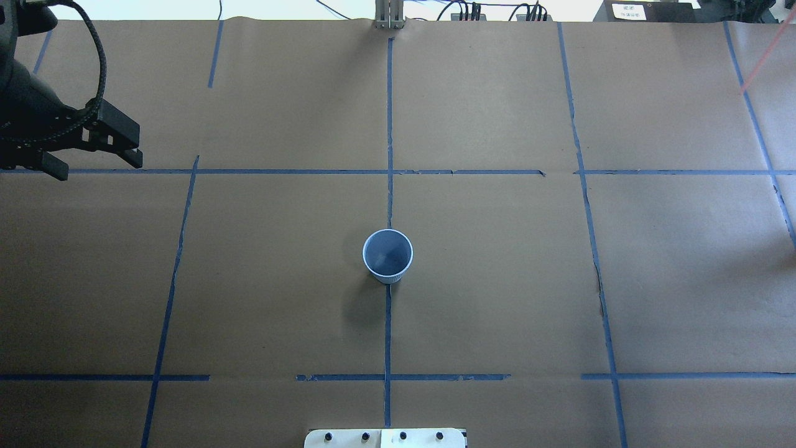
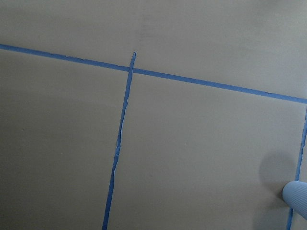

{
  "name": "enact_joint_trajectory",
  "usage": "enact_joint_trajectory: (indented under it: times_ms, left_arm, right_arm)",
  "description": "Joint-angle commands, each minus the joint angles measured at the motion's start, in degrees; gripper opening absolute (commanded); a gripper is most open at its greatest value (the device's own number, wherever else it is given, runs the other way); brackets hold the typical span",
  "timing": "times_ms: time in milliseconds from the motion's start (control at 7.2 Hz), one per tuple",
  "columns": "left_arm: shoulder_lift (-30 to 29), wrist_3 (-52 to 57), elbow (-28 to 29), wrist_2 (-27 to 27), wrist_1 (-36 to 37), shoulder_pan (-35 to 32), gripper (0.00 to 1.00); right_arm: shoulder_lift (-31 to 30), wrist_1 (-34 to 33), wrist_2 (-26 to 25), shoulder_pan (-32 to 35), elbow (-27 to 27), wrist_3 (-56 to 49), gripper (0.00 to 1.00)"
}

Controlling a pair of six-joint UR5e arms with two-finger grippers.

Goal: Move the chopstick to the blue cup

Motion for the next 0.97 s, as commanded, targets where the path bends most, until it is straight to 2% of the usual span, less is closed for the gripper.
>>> enact_joint_trajectory:
  times_ms: [0,278,417,556,833]
  left_arm:
    - [2.46,6.92,0.27,0.23,0.07,-1.54,1.00]
    - [6.50,15.96,0.27,0.23,0.06,-5.48,1.00]
    - [9.48,23.83,0.36,0.14,0.06,-8.55,1.00]
    - [11.68,30.44,0.62,0.06,0.06,-12.68,1.00]
    - [16.08,40.74,1.67,-0.03,-0.11,-18.41,1.00]
  right_arm:
    - [5.36,-0.88,-1.00,-8.71,1.69,8.20,0.00]
    - [10.10,-0.88,-7.46,-18.45,4.67,21.52,0.00]
    - [11.25,-0.88,-12.12,-23.98,6.17,25.24,0.00]
    - [13.26,-0.88,-19.12,-30.91,6.27,29.19,0.00]
    - [17.48,-0.97,-28.73,-41.13,5.83,33.43,0.00]
